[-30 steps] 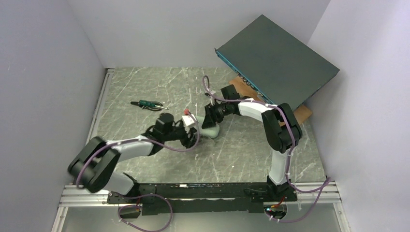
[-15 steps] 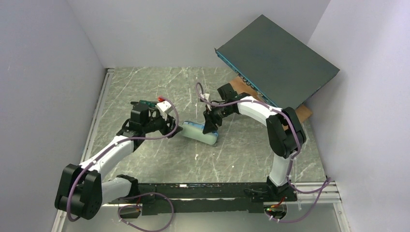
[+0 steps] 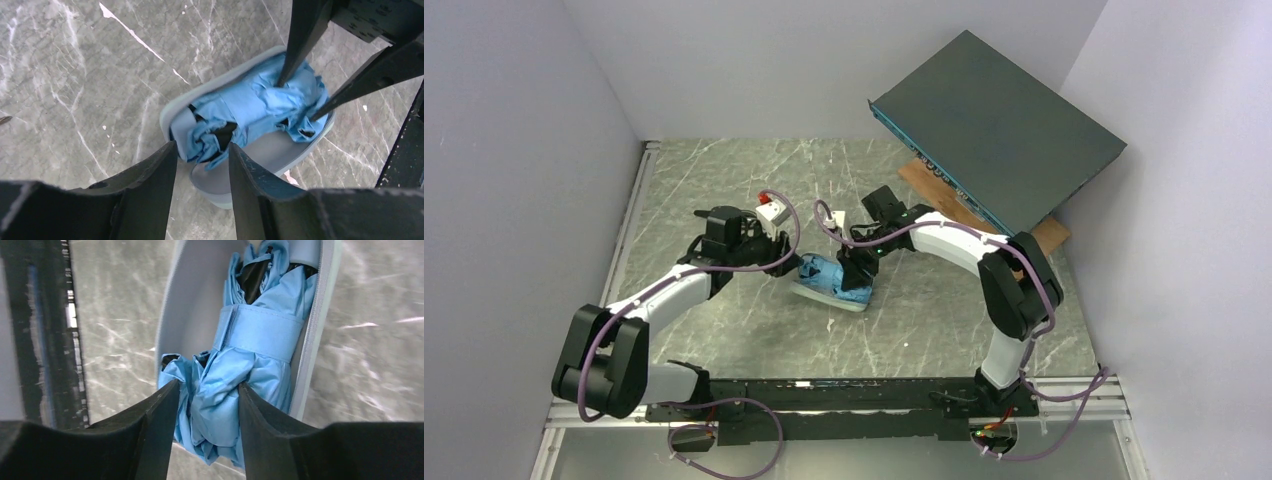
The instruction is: Open the umbrella
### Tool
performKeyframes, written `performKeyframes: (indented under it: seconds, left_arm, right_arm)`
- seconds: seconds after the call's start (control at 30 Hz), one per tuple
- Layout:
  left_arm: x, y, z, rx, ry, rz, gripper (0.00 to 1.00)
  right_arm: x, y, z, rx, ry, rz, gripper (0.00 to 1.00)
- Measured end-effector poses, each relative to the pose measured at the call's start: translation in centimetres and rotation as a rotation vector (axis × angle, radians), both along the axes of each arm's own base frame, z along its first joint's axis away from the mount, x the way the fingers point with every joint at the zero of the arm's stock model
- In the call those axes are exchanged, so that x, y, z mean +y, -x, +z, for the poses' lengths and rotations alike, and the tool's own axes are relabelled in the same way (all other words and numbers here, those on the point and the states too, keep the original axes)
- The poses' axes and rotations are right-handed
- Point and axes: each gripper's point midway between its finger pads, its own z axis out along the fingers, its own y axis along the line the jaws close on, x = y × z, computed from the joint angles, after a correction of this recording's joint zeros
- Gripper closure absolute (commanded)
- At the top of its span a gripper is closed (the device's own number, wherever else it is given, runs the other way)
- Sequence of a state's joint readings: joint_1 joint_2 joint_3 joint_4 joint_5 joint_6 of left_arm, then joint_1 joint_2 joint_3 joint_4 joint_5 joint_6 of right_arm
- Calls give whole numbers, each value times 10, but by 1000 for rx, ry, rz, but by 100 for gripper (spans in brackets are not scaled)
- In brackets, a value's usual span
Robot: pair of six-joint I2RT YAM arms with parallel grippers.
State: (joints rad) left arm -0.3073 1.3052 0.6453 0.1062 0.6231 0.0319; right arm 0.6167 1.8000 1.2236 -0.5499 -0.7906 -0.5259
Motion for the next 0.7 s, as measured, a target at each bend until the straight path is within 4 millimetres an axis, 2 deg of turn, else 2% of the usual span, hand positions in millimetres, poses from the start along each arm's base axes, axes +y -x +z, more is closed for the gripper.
performKeyframes:
  seconds: [0.17, 0.27, 0.47, 0.53, 0.63, 0.7]
  left_arm:
    - [4, 2, -1, 5, 3, 14, 50]
    - [15, 2, -2, 10, -1, 46, 49]
    - [56, -11, 14, -33, -5, 170, 47]
    - [69, -14, 21, -55, -8, 211, 47]
    - [86, -13, 28, -89, -18, 253, 46]
    - [94, -10, 31, -96, -23, 275, 45]
  right_arm:
    - [-6, -29, -3, -172, 57, -97, 34]
    - [-8, -46, -14, -237, 117, -142, 28]
    - [-5, -50, -30, -239, 176, -119, 26]
    - [-4, -49, -31, -249, 188, -106, 29]
    - [-3, -46, -37, -265, 211, -90, 47]
    - [0, -46, -39, -283, 223, -80, 51]
